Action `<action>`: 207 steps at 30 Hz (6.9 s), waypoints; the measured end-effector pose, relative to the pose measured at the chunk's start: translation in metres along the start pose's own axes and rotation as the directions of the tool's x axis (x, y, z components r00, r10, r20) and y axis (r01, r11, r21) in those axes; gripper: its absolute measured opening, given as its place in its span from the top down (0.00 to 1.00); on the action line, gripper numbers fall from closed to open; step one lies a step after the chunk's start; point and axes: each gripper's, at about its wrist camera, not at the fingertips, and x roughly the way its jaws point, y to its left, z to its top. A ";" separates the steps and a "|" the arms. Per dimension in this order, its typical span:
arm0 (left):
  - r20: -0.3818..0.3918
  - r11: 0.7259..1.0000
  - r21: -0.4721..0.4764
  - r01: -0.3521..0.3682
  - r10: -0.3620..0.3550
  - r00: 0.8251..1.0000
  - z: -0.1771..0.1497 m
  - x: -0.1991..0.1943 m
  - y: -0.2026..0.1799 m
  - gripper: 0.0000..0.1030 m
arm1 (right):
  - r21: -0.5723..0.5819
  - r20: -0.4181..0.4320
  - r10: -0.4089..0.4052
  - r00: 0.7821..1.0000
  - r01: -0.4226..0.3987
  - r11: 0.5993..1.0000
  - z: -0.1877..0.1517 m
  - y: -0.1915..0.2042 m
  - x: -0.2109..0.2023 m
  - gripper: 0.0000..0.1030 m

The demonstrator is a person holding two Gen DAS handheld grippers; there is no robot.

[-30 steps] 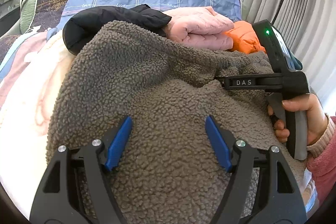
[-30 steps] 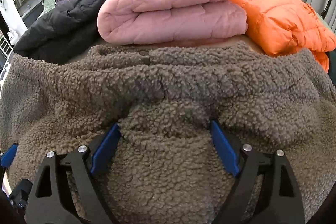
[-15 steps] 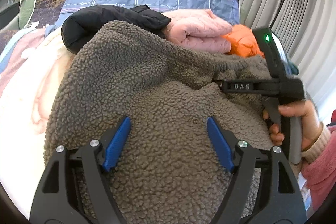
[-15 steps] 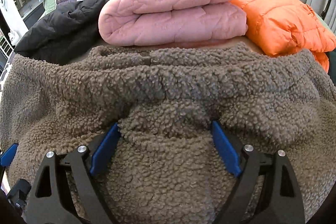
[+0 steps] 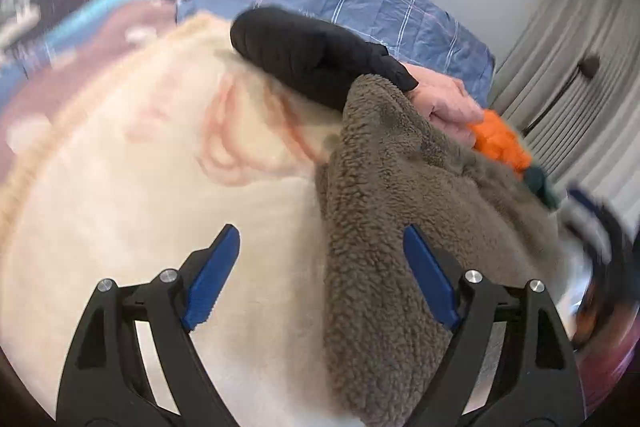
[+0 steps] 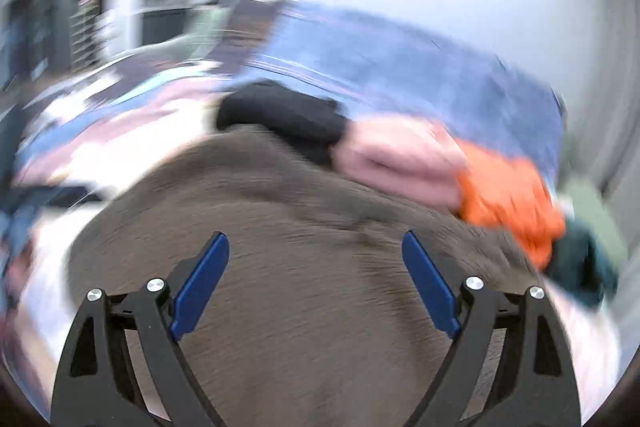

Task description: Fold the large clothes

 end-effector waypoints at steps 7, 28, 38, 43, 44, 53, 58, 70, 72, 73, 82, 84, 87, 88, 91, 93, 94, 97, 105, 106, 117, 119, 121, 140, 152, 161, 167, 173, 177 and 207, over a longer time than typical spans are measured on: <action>-0.156 0.996 -0.002 0.084 -0.083 0.984 0.023 0.058 0.001 0.18 | -0.502 0.097 0.009 0.995 0.041 0.864 -0.049 0.152 -0.026 0.12; -0.140 0.921 -0.035 0.387 -0.388 0.911 0.025 0.116 0.020 0.12 | -0.576 0.015 -0.160 0.987 0.139 0.806 -0.035 0.174 0.068 0.23; -0.183 0.923 -0.016 0.385 -0.381 0.906 0.027 0.114 0.025 0.12 | -0.602 0.053 -0.158 0.986 0.158 0.783 -0.038 0.178 0.073 0.36; -0.176 0.930 -0.014 0.367 -0.364 0.915 0.029 0.116 0.021 0.16 | -0.480 0.070 -0.119 0.990 0.138 0.866 -0.024 0.166 0.068 0.56; -0.170 0.930 -0.030 0.367 -0.367 0.915 0.031 0.116 0.021 0.33 | -0.454 0.070 -0.107 0.992 0.127 0.882 -0.021 0.162 0.066 0.57; -0.136 0.903 -0.007 0.430 -0.427 0.894 0.073 0.087 -0.046 0.69 | -0.180 0.165 -0.054 0.985 0.084 0.980 0.012 0.107 0.019 0.59; -0.126 0.895 0.116 0.431 -0.417 0.900 0.099 0.062 -0.117 0.69 | 0.001 0.252 -0.045 0.967 0.046 0.999 0.020 0.052 -0.022 0.58; -0.210 0.799 0.437 0.414 -0.357 0.910 0.094 0.077 -0.340 0.69 | 0.466 0.363 -0.028 0.932 -0.155 0.871 -0.034 -0.130 -0.105 0.62; -0.241 0.769 0.493 0.406 -0.328 0.914 0.079 0.094 -0.380 0.69 | 0.535 0.373 -0.062 0.926 -0.161 0.829 -0.055 -0.153 -0.115 0.64; -0.255 0.757 0.513 0.404 -0.315 0.914 0.072 0.103 -0.397 0.69 | 0.568 0.373 -0.080 0.924 -0.160 0.808 -0.065 -0.164 -0.120 0.65; -0.403 0.648 0.612 0.452 -0.236 0.884 -0.008 0.202 -0.507 0.72 | 0.881 0.256 -0.098 0.962 -0.190 0.434 -0.205 -0.256 -0.107 0.69; -0.451 0.646 0.598 0.474 -0.218 0.865 -0.023 0.220 -0.512 0.69 | 0.916 0.260 -0.047 0.964 -0.231 0.329 -0.237 -0.262 -0.094 0.68; -0.509 0.677 0.563 0.474 -0.167 0.844 -0.039 0.250 -0.511 0.70 | 0.927 0.245 -0.031 0.969 -0.225 0.298 -0.257 -0.265 -0.085 0.67; -0.514 0.682 0.559 0.471 -0.161 0.843 -0.043 0.252 -0.512 0.72 | 0.927 0.248 -0.031 0.968 -0.228 0.297 -0.258 -0.264 -0.084 0.66; -0.485 0.687 0.548 0.477 -0.204 0.850 -0.036 0.238 -0.514 0.74 | 0.919 0.265 -0.034 0.964 -0.242 0.312 -0.256 -0.258 -0.087 0.66; -0.423 0.670 0.563 0.484 -0.269 0.865 -0.022 0.211 -0.513 0.71 | 0.914 0.264 -0.043 0.963 -0.236 0.329 -0.254 -0.261 -0.092 0.66; -0.393 0.655 0.581 0.483 -0.294 0.871 -0.017 0.197 -0.511 0.70 | 0.915 0.262 -0.049 0.964 -0.232 0.331 -0.258 -0.262 -0.095 0.66; -0.307 0.621 0.659 0.423 -0.291 0.906 -0.001 0.159 -0.500 0.65 | 0.917 0.288 -0.039 0.957 -0.264 0.299 -0.262 -0.267 -0.095 0.67; -0.273 0.665 0.663 0.343 -0.213 0.938 0.026 0.144 -0.443 0.65 | 0.933 0.181 -0.250 0.951 -0.086 0.348 -0.252 -0.290 -0.132 1.00; -0.325 0.672 0.637 0.377 -0.209 0.922 0.021 0.158 -0.439 0.64 | 0.950 0.112 -0.258 0.960 -0.028 0.310 -0.265 -0.297 -0.127 1.00; -0.449 0.708 0.569 0.418 -0.157 0.879 -0.013 0.232 -0.437 0.59 | 0.887 0.308 -0.091 0.947 -0.251 0.388 -0.254 -0.287 -0.146 0.21; -0.439 0.708 0.569 0.419 -0.170 0.882 -0.012 0.228 -0.433 0.59 | 0.854 0.327 -0.019 0.945 -0.287 0.435 -0.234 -0.277 -0.140 0.16; -0.432 0.711 0.564 0.420 -0.180 0.884 -0.012 0.228 -0.433 0.58 | 0.833 0.307 0.071 0.949 -0.304 0.462 -0.214 -0.264 -0.123 0.10; -0.327 0.630 0.704 0.327 -0.121 0.937 -0.009 0.201 -0.432 0.52 | 0.930 0.354 0.055 0.933 -0.358 0.078 -0.301 -0.283 -0.089 0.59; -0.325 0.648 0.714 0.264 -0.027 0.945 -0.025 0.232 -0.418 0.49 | 0.768 0.208 -0.169 0.963 -0.054 0.638 -0.181 -0.298 -0.163 0.68; -0.020 0.500 0.863 -0.075 0.182 0.983 -0.046 0.230 -0.435 0.42 | 0.847 0.058 -0.038 0.998 -0.029 0.531 -0.232 -0.305 -0.045 0.59; 0.044 0.477 0.866 -0.149 0.224 0.973 -0.042 0.224 -0.437 0.42 | 0.828 0.010 -0.010 1.000 -0.003 0.560 -0.220 -0.307 -0.045 0.55; 0.031 0.500 0.861 -0.088 0.121 0.992 -0.022 0.194 -0.467 0.59 | 0.824 0.015 -0.017 1.000 -0.003 0.567 -0.229 -0.302 -0.049 0.54; -0.041 0.468 0.884 -0.012 0.104 0.994 -0.024 0.214 -0.499 0.66 | 0.822 0.016 -0.025 1.000 0.001 0.569 -0.231 -0.300 -0.050 0.54; 0.039 0.299 0.945 -0.133 0.300 0.953 -0.061 0.285 -0.498 0.68 | 0.824 0.218 0.347 0.912 -0.362 0.435 -0.214 -0.203 -0.033 0.84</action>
